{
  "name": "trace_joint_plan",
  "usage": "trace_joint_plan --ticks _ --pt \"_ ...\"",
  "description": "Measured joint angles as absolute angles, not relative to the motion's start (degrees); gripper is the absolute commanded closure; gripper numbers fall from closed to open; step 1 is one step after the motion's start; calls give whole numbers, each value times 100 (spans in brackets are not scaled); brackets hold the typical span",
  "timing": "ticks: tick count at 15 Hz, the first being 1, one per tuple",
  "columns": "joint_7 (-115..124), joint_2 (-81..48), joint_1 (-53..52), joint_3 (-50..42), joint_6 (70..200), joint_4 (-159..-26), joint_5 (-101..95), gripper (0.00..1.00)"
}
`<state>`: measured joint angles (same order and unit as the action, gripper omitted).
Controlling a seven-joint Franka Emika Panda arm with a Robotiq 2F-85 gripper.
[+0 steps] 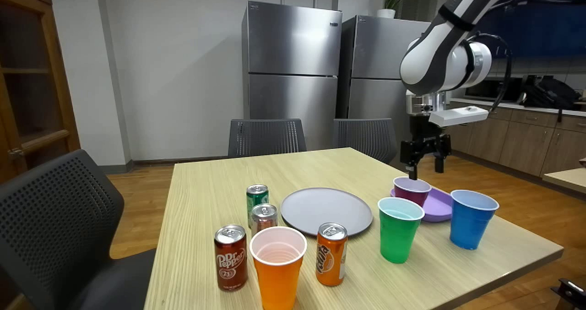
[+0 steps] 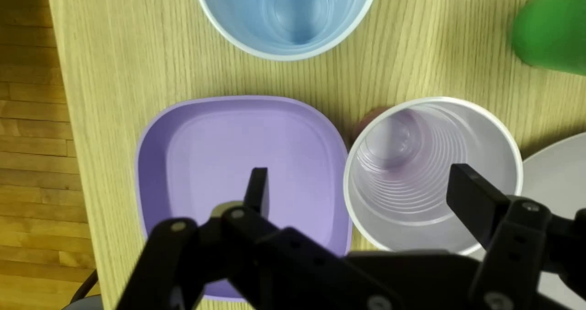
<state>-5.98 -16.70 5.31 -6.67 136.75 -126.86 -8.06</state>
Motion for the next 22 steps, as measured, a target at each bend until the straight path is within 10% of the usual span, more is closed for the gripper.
trace_joint_plan --ticks 8,19,22 --pt "-441 -2106 531 -669 13675 -12425 -806 0" --pt "-435 -2301 532 -670 13675 -12241 -798 97" --pt "-435 -2301 532 -669 13675 -12230 -794 100"
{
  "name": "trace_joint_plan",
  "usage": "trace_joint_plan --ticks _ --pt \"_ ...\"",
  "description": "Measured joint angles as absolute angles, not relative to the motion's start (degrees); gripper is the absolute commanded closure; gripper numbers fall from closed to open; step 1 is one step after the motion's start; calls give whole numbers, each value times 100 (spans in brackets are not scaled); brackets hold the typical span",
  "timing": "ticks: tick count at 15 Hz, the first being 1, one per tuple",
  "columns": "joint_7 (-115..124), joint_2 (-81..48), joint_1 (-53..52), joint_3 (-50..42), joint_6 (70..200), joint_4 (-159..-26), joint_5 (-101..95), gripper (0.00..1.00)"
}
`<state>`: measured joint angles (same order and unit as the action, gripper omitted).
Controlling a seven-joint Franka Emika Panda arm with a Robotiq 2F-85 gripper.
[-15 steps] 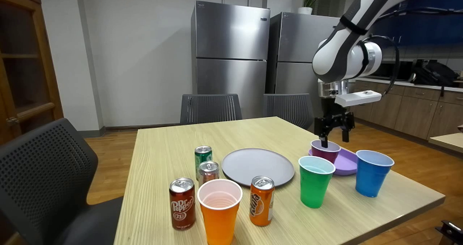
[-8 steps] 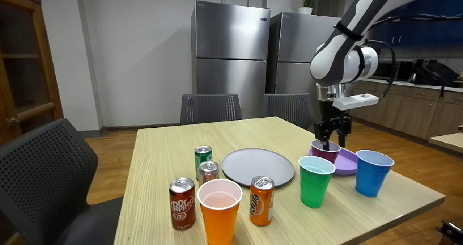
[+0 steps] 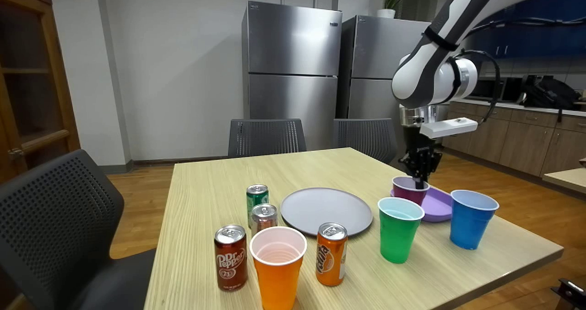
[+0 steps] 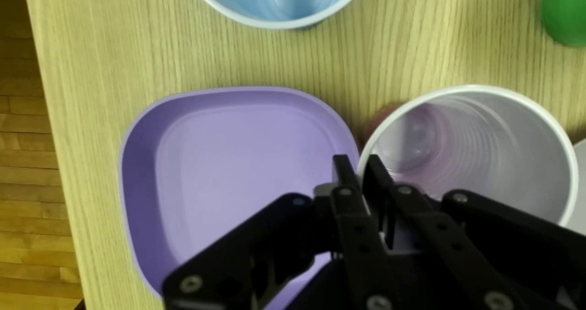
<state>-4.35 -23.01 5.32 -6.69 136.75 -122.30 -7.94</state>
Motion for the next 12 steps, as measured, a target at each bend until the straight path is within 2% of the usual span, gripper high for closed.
trace_joint_plan --ticks 12 --pt "-435 -2212 531 -644 13667 -12072 -552 99"
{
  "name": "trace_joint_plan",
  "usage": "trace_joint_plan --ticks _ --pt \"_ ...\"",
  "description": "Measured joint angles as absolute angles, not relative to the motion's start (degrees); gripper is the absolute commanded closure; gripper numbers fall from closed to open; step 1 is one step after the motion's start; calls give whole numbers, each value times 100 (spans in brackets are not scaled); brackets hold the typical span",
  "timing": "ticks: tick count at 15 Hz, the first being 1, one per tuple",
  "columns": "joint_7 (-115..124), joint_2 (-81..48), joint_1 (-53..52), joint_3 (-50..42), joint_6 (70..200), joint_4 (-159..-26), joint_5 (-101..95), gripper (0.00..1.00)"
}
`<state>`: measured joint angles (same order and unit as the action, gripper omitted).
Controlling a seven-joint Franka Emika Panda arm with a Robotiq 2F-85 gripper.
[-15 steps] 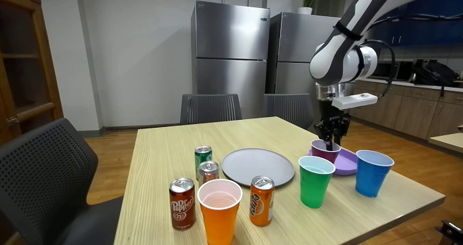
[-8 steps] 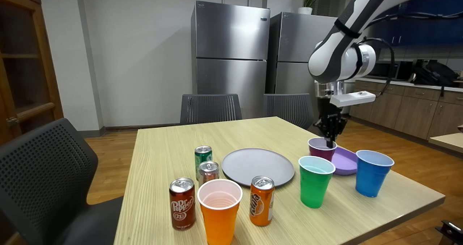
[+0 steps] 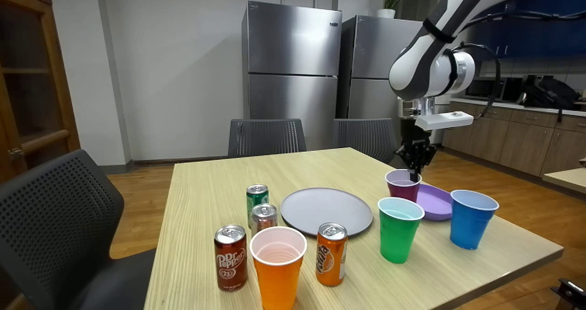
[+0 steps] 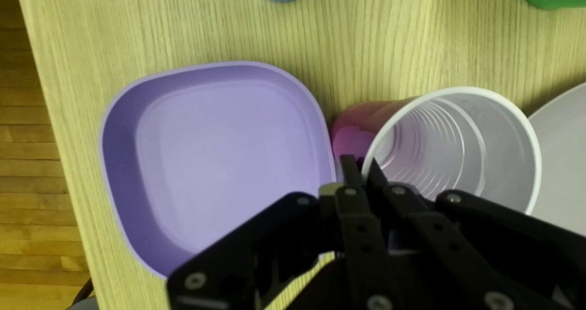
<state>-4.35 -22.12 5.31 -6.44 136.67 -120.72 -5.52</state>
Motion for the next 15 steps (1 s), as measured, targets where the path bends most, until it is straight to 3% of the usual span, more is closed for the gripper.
trace_joint_plan --ticks 15 --pt "-452 -2005 527 -351 13656 -11675 -183 99"
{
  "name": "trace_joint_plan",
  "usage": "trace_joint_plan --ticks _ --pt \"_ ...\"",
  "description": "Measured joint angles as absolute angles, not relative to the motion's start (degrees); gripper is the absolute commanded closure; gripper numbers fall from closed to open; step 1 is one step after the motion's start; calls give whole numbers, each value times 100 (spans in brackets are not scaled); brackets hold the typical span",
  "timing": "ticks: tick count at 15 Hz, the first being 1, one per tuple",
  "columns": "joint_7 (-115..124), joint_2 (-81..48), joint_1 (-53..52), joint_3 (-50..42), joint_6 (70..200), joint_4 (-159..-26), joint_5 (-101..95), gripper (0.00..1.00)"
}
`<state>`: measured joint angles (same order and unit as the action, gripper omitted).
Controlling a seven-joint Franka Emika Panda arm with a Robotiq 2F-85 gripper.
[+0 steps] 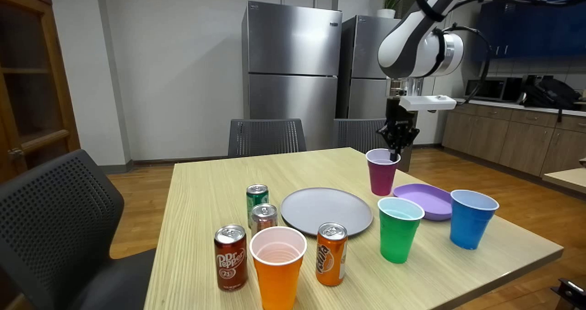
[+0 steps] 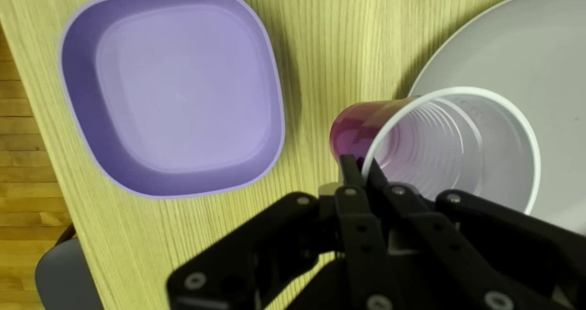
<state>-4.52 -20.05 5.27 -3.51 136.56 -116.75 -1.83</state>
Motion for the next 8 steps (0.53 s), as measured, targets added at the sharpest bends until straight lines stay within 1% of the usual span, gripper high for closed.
trace_joint_plan --ticks 8 --pt "-454 -2008 387 -111 13641 -11528 -117 99"
